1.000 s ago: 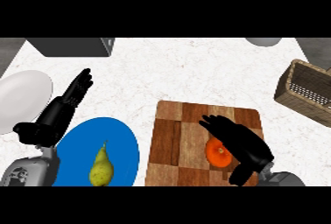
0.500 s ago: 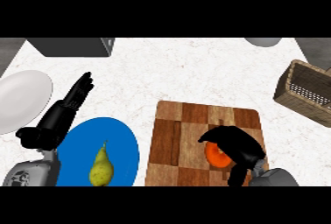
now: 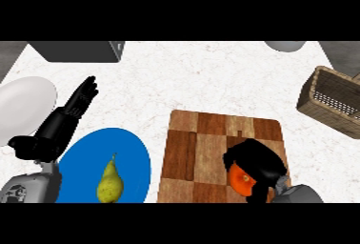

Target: Pick the squash from the cutting board and place it in the basket

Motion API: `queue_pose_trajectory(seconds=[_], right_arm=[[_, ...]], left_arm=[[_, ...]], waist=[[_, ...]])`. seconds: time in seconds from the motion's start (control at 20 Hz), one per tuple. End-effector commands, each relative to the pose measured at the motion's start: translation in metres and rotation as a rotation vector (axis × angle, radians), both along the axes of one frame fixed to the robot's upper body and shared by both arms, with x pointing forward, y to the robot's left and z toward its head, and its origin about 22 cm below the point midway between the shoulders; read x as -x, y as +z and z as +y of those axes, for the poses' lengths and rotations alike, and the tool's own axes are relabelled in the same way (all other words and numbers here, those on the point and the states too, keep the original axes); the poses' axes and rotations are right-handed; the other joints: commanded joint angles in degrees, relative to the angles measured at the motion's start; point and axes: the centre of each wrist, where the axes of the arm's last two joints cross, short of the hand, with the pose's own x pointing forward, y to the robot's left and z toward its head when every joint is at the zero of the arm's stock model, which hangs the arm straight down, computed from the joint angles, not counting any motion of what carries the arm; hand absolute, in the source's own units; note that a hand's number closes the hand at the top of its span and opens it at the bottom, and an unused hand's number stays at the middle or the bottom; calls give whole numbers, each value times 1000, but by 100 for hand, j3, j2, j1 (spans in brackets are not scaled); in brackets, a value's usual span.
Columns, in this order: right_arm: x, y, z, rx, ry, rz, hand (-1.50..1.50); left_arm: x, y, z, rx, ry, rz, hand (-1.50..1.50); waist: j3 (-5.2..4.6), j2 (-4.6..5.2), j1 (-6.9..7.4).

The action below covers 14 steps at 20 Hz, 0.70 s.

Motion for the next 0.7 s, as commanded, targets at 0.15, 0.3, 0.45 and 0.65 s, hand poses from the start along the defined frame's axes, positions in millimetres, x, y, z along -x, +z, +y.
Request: queue_pose_trajectory(seconds=[0.15, 0.3, 0.45, 0.65], right_arm=[[0, 23, -4, 35, -544, -24, 150], [7, 52, 4, 16, -731, -86, 150], [25, 78, 31, -21, -772, -139, 150], [34, 101, 41, -173, -817, -149, 150]], left_arm=[[1, 2, 11, -22, 37, 5, 0], [-3, 1, 5, 1, 57, 4, 0], [4, -2, -3, -1, 14, 6, 0], [1, 1, 0, 2, 10, 4, 0]], waist=[[31, -13, -187], [32, -20, -229], [43, 5, -56], [48, 22, -10]])
